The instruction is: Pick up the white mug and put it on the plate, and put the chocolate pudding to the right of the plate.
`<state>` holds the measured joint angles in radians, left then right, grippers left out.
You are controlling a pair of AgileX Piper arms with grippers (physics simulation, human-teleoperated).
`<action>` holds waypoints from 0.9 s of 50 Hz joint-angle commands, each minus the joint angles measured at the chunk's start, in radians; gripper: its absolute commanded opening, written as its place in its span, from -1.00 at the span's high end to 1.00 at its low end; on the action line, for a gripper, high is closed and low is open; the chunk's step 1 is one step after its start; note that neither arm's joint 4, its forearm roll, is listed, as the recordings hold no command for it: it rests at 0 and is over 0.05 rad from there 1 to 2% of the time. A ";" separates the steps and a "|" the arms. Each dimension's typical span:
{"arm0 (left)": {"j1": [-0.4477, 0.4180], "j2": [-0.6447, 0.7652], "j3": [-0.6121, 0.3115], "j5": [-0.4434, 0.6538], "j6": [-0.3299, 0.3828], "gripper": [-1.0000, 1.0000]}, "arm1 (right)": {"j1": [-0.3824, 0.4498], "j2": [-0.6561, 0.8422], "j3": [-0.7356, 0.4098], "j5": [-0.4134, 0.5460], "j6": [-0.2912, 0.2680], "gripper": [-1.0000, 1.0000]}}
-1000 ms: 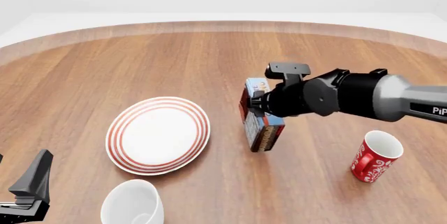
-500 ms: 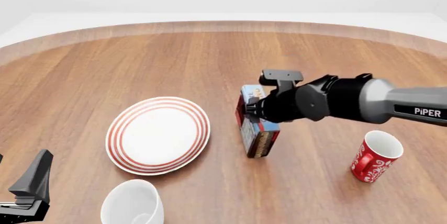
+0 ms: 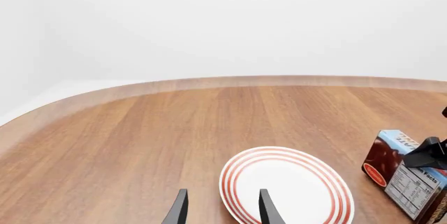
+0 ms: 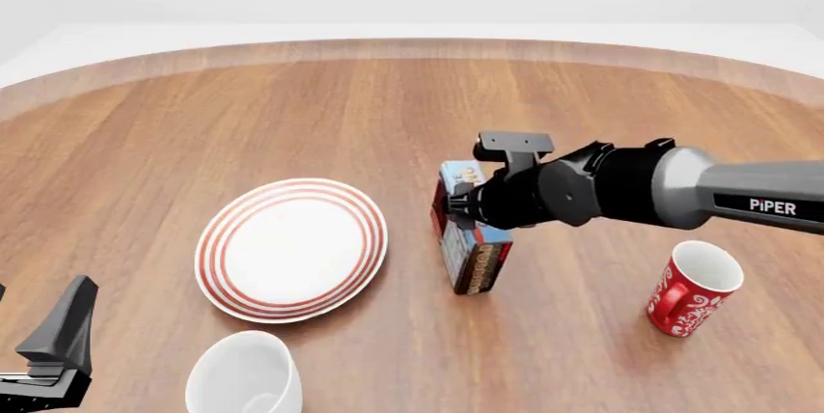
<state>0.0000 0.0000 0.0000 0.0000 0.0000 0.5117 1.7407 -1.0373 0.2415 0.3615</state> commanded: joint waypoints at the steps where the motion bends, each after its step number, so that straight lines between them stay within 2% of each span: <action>1: 0.000 0.000 0.000 0.000 0.000 -1.00 | 0.003 0.010 0.013 0.001 0.027 1.00; 2: 0.000 0.000 0.000 0.000 0.000 -1.00 | -0.002 0.008 0.014 0.001 0.022 -1.00; 45: 0.000 0.000 0.000 0.000 0.000 -1.00 | -0.016 -0.152 -0.003 0.051 -0.080 -1.00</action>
<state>0.0000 0.0000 0.0000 0.0000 0.0000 0.4952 1.6217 -1.0444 0.2847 0.3001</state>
